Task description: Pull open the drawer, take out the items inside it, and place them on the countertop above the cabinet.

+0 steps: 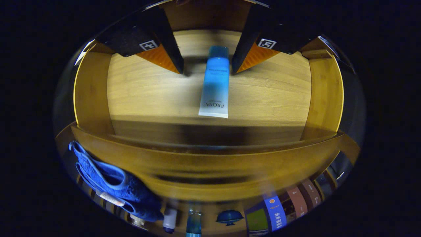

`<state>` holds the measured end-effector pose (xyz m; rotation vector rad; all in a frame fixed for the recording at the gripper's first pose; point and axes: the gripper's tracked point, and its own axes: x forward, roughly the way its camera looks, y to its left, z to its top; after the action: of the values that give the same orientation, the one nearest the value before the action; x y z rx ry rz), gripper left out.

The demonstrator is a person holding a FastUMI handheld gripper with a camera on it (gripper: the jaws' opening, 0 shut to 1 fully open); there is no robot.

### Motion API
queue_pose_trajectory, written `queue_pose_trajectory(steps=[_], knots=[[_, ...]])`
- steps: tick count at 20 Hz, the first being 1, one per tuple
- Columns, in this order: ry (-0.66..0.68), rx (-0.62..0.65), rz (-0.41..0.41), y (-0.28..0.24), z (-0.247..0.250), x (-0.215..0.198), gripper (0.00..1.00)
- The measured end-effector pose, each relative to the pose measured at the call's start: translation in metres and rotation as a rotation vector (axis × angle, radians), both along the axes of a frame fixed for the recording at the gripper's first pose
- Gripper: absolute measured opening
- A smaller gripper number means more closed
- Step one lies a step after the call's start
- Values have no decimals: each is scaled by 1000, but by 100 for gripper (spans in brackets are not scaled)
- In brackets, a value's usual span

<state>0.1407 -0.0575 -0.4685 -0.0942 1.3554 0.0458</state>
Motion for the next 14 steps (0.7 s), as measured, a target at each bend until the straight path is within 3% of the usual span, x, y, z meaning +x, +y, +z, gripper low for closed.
queue_pose_trajectory(steps=[1,3,5,7,8,9,14], knots=[[13,0,-4,1,-4,-1,86],[48,42,-20,9,-5,-8,67],[41,10,47,9,-6,-6,47],[39,-30,100,4,-4,-8,44],[32,-35,88,5,-7,-10,40],[30,-33,81,7,-3,-8,32],[18,52,100,21,27,-23,31]])
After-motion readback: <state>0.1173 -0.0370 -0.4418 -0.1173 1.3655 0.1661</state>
